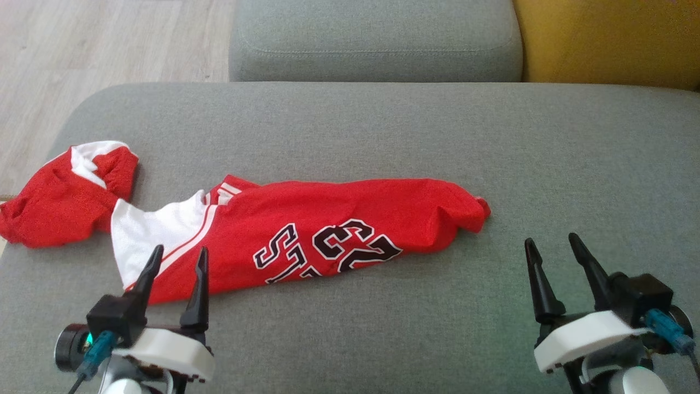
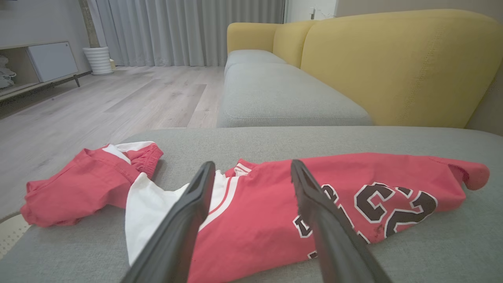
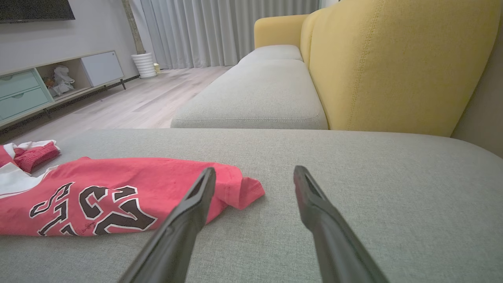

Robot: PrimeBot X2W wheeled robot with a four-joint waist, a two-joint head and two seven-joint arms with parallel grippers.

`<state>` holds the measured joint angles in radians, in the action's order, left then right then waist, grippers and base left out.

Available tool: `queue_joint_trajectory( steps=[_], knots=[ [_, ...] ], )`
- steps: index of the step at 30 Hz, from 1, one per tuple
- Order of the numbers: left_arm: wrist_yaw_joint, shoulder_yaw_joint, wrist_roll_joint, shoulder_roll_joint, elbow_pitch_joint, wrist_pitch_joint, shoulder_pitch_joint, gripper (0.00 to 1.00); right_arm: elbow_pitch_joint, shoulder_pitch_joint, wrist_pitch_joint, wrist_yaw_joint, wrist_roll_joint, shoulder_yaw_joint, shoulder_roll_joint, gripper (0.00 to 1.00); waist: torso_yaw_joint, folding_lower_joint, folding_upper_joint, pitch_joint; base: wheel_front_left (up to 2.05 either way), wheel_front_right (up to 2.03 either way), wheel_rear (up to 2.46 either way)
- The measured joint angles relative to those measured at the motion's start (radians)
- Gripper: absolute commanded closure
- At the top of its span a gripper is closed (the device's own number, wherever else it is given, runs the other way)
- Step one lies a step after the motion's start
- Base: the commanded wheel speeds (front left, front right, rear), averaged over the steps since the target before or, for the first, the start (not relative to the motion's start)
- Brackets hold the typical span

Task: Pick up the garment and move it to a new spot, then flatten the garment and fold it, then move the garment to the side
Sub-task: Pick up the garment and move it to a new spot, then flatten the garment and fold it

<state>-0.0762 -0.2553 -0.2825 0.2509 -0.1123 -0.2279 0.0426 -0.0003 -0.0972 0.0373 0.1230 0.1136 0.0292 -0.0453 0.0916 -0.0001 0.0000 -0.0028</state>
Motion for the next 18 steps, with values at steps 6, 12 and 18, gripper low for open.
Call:
queue_joint_trajectory(
  steps=[6, 12, 18],
  knots=[
    [-0.003, -0.014, 0.004, 0.002, 0.015, 0.006, 0.000, 0.00, -0.011, 0.000, 0.003, 0.000, 0.001, -0.001, 0.000, 0.00, -0.004, 0.0000, 0.0000, 0.001, 0.00, 0.00, 0.00],
    [-0.003, -0.021, 0.007, 0.005, 0.015, 0.006, 0.000, 0.00, -0.012, 0.000, 0.003, 0.000, 0.001, -0.002, 0.000, 0.00, -0.006, 0.0000, 0.0000, 0.003, 0.00, 0.00, 0.00],
    [-0.003, -0.024, 0.007, 0.007, 0.015, 0.006, 0.000, 0.00, -0.012, 0.000, 0.003, 0.000, 0.001, -0.002, 0.000, 0.00, -0.006, 0.0000, 0.0000, 0.006, 0.00, 0.00, 0.00]
  ],
)
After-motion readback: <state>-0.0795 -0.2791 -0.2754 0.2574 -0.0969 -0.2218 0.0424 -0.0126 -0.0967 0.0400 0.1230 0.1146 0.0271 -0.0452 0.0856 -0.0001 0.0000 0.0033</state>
